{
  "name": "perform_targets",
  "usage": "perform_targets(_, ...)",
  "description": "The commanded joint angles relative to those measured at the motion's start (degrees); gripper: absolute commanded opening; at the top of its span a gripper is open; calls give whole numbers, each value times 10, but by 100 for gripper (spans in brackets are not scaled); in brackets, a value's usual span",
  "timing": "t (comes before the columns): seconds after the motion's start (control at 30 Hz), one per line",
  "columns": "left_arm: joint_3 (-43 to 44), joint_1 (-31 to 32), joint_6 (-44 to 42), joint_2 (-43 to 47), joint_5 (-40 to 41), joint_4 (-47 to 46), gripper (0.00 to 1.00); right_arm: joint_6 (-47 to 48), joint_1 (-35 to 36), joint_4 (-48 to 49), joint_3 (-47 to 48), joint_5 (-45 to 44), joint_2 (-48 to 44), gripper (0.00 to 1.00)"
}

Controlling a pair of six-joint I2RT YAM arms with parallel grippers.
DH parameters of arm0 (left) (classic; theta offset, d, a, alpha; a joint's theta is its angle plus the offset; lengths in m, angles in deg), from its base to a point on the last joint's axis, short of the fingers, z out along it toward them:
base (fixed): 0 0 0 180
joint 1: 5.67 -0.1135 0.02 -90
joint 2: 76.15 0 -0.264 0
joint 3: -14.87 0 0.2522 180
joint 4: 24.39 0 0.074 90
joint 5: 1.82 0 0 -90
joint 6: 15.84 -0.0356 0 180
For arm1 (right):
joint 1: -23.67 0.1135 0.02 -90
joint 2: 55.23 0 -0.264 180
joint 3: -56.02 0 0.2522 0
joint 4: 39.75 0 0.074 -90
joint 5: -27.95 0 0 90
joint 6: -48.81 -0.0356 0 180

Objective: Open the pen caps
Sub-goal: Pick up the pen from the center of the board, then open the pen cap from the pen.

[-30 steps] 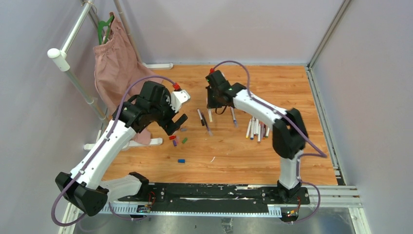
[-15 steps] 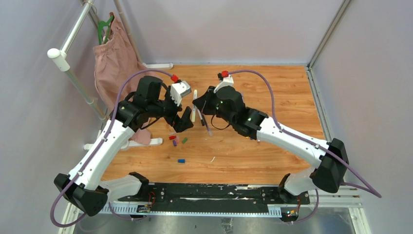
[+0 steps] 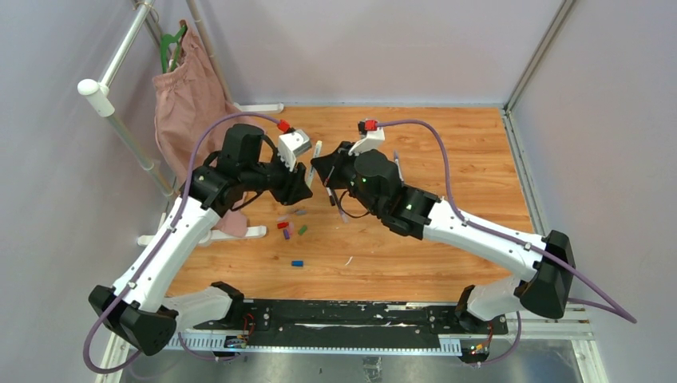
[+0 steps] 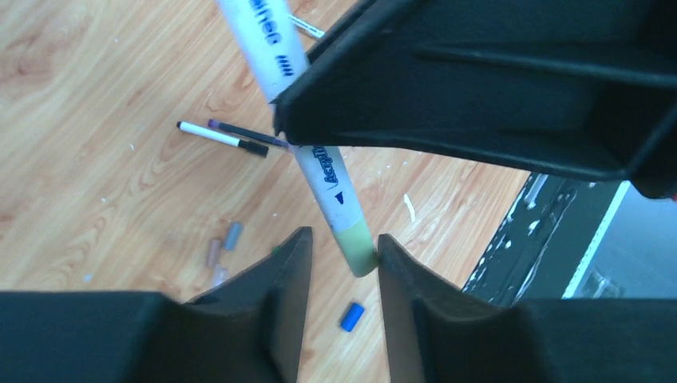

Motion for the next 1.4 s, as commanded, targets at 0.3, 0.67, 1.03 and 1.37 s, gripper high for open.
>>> perform_targets(0.3, -44, -6, -106, 23, 104, -23, 0, -9, -23, -74, 9, 20, -35, 41)
perform_targets(0.67, -156, 31, -402, 122, 136, 44, 0, 48, -209, -328, 157, 578, 78, 60)
perform_targets(1.03, -181, 89, -489, 123, 191, 75, 0, 50, -150, -335, 181, 778, 228, 56)
perform_targets(1.37, -193, 102, -530, 122, 193, 84, 0, 21, -114, -300, 204, 842, 311, 35)
